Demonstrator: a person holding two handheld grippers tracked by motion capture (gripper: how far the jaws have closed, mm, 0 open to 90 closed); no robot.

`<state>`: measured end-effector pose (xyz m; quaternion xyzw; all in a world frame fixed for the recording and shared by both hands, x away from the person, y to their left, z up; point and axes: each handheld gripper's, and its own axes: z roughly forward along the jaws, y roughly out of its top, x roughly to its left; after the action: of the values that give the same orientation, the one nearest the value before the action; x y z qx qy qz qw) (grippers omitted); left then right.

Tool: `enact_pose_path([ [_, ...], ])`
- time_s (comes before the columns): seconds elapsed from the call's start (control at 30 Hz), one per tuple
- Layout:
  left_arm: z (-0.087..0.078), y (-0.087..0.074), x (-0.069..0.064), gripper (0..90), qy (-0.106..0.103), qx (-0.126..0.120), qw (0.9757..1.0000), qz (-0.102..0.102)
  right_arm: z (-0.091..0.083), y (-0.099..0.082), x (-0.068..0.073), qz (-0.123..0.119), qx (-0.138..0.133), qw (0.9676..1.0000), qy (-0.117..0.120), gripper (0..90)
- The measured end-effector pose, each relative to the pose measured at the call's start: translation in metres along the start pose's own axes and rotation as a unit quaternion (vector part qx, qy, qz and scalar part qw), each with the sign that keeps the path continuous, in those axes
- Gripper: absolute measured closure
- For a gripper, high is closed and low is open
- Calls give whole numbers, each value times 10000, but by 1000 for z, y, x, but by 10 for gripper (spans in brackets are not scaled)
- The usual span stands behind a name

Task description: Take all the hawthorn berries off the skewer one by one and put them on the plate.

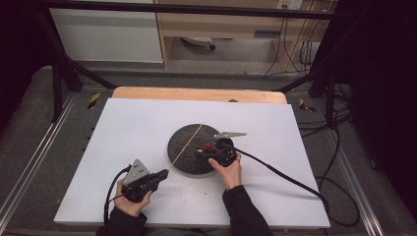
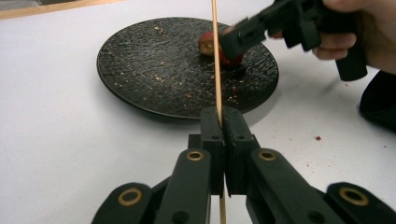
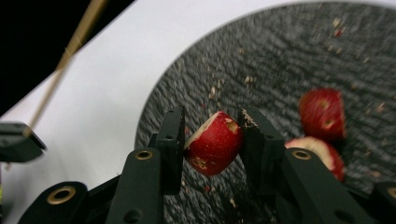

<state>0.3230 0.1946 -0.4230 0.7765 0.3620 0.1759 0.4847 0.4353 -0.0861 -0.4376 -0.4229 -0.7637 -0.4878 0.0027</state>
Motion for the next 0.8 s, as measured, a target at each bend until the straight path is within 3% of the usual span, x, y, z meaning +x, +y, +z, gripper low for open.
enact_pose_path([
  [0.23, 1, 0, 1, 879, 18, 0, 10000, -13, 8, -10, 0, -116, 234, 9996, -65, 632],
  [0.37, 1, -1, 1, 879, 25, 16, 10000, -22, 6, -9, 1, -195, 209, 9996, -60, 609],
  [0.67, 1, 0, 1, 879, 16, 17, 10000, -8, -17, -2, 8, -506, 45, 9986, -156, 513],
  [0.8, 2, 1, 1, 879, 24, 21, 10000, -15, -33, -2, 7, -687, -3, 9973, -272, 405],
])
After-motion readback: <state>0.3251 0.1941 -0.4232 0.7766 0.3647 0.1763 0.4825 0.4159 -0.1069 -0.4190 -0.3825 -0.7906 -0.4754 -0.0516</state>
